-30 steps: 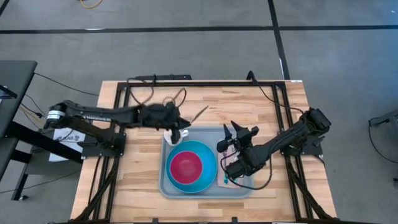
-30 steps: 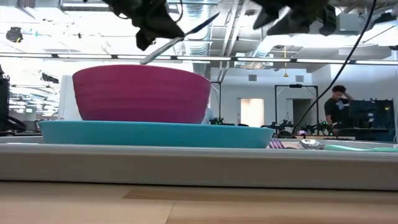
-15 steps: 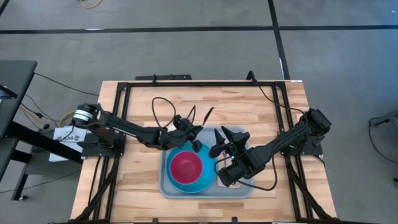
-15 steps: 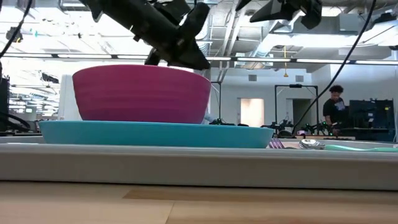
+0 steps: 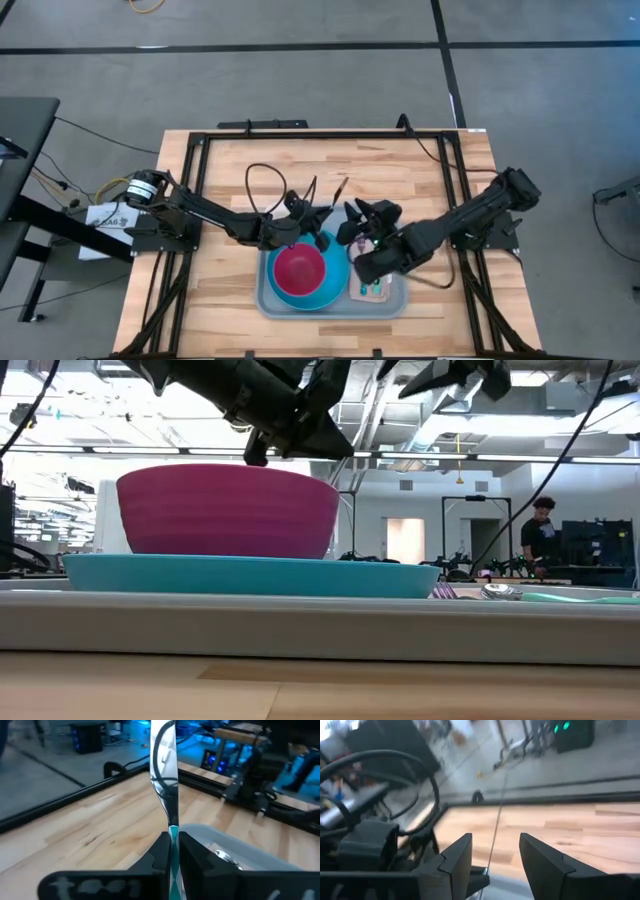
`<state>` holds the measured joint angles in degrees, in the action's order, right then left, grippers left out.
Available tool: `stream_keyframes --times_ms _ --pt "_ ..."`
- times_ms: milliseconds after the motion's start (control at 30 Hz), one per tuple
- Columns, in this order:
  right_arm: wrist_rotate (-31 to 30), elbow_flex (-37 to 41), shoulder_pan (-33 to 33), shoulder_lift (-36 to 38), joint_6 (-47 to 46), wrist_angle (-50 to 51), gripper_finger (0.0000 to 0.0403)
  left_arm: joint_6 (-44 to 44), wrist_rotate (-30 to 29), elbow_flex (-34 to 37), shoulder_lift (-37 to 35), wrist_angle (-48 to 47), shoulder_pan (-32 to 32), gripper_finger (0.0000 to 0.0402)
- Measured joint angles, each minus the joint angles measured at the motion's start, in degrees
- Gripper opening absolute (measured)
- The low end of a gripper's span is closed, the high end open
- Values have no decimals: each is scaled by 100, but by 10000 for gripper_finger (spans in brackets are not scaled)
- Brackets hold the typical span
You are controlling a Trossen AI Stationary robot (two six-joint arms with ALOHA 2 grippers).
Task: Set up tray
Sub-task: Put the blue patterned knife on the gray napkin to the right of the purple fork
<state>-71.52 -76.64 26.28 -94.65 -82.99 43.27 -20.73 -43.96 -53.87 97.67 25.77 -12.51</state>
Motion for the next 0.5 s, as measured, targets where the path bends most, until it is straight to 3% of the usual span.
stream_keyframes --times_ms 100,300,500 --pt "509 0 -2 467 589 -15 157 161 209 -2 0 61 -15 5" --pt "619 -2 -43 1237 901 -46 153 327 283 -2 0 413 -84 5" --pt "1083 -4 -413 1233 1133 -95 153 669 291 -15 0 907 -277 6"
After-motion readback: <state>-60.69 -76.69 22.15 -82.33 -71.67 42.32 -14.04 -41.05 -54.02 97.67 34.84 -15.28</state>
